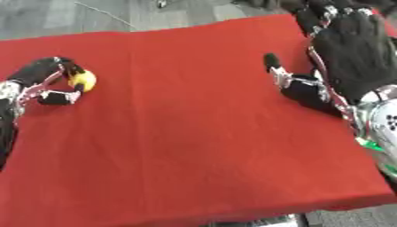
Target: Pick up the objects with one hand, pass them to the other hand, and then place them into the box on the other side of the table.
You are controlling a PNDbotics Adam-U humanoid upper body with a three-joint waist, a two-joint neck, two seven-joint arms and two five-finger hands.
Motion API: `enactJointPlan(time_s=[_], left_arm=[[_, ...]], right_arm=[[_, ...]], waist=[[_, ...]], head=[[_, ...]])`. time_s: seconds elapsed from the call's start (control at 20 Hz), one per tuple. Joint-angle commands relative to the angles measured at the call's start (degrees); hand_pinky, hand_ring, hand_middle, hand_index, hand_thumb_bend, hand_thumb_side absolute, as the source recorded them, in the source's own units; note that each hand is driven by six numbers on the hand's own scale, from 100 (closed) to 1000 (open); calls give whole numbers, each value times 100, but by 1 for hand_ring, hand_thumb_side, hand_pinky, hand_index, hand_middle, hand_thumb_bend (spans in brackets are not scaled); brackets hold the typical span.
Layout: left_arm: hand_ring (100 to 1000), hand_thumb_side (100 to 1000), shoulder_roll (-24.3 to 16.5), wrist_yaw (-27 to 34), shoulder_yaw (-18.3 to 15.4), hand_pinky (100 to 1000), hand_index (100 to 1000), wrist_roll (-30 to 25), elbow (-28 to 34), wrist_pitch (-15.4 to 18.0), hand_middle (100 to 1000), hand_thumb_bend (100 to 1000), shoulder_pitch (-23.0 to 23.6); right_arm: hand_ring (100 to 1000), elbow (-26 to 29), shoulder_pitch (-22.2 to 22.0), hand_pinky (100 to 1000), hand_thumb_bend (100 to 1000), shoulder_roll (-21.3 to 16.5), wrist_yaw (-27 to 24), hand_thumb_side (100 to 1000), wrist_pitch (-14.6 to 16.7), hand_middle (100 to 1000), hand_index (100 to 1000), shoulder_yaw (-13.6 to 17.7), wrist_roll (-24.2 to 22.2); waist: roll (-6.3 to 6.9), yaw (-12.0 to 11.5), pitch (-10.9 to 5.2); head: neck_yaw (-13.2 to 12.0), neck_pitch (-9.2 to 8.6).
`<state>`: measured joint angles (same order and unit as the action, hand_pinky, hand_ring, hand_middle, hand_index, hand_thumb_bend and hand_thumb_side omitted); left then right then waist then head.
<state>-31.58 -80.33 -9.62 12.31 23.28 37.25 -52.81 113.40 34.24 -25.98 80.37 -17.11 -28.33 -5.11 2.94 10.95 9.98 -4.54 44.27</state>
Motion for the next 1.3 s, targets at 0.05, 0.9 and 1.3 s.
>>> enactJointPlan(time_s=[0.05,0.9,1.3], left_arm=[[419,195,-148,233,-70,631,569,-154,120,-1,374,100,-28],[504,150,-461,3155,-55,685,670,-1748,1332,695,483,100,-103],[679,447,-223,1360,-67,745,872,-1725,1209,727,714,496,-247]], right_arm=[[766,119,64,448,266,-56,-44,449,-11,697,864,35,28],[763,119,-43,438,236,-153,-71,448,11,695,860,84,-7],[761,119,-11,420,228,-112,-177,449,20,689,860,41,4]], waist=[[-20,-1,-95],[-38,-275,-272],[-43,-179,-246]], head=[[-6,-15],[228,-15],[201,-15]])
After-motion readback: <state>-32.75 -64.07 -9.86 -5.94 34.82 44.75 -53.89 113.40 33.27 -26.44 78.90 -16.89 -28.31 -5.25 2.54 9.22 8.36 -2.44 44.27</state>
